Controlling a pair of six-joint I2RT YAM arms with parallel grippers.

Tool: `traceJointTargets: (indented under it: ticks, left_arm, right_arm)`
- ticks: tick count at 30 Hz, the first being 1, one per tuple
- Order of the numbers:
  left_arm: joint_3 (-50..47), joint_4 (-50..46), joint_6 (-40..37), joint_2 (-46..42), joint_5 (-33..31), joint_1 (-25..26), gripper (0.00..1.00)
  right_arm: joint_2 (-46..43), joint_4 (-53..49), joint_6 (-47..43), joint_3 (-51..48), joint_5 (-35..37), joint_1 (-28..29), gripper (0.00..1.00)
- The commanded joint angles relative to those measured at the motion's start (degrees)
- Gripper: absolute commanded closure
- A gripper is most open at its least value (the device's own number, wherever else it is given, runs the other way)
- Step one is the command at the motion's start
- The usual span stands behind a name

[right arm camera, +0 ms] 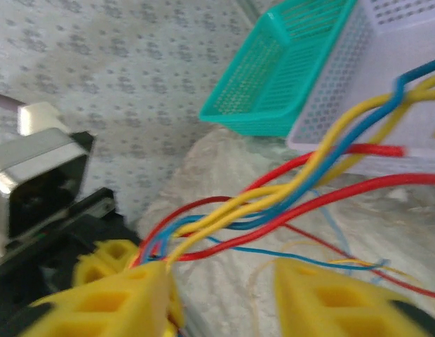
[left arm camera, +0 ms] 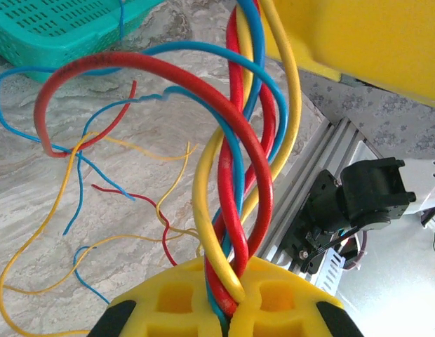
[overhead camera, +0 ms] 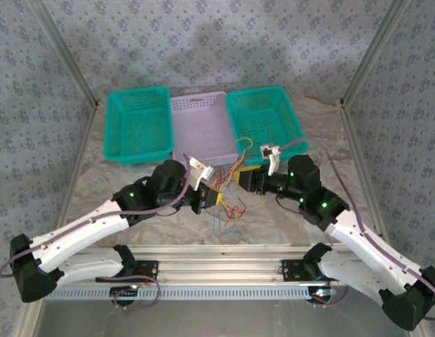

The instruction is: Untangle the cables

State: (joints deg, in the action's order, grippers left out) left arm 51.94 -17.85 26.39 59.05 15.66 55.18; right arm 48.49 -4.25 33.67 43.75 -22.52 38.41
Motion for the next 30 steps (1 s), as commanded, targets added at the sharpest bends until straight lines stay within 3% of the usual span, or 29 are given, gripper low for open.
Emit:
traceJointTargets:
  ticks: [1,6,11,14,17,18,20,23,25,30]
  left_arm:
    - [1.1,2.2,-1.1,-0.2,0.0,0.5,1.0]
    - [0.9,3.9,-0.6,0.2,-0.3,0.7,1.0]
    - [1.4,3.3,-1.1,0.2,-1.9,0.9,1.0]
    - [1.1,2.4,-1.2,-0.6,-4.8,0.9,1.0]
    - [0.6,2.2,-1.1,-1.6,-7.2,0.8,1.0]
    - [0.6,1.9,-1.0,-1.7,-8.0,0.8,0.96]
    - [0.7,1.7,-1.0,-2.0,-8.7,0.7,0.79]
    - [1.3,1.8,-0.7,-2.2,-9.0,0.7,0.41]
    - [1.7,2.3,-0.7,-2.2,-8.7,0.7,0.3]
    - [2.3,4.5,-0.6,-1.0,-7.1,0.7,0.25]
  right_arm:
    - [1.1,7.5,1.9,-0.6,-3.4,1.5,0.47]
    - [5.3,8.5,3.2,-0.3,-2.4,3.3,0.49]
    - [6.5,8.5,2.9,0.4,-0.9,4.5,0.76]
    - [5.1,6.5,0.8,1.0,1.2,4.6,1.0]
    - [3.4,3.5,-1.1,1.5,4.9,4.5,1.0]
    - [3.0,2.5,-1.8,1.8,6.0,4.3,1.0]
    - [2.4,1.3,-2.9,2.4,6.8,3.8,1.0]
    - [2.9,0.4,-4.5,3.4,6.1,3.6,1.0]
    - [3.9,0.5,-4.8,4.1,4.8,3.6,1.0]
    - [5.7,2.7,-4.7,4.7,1.8,4.9,1.0]
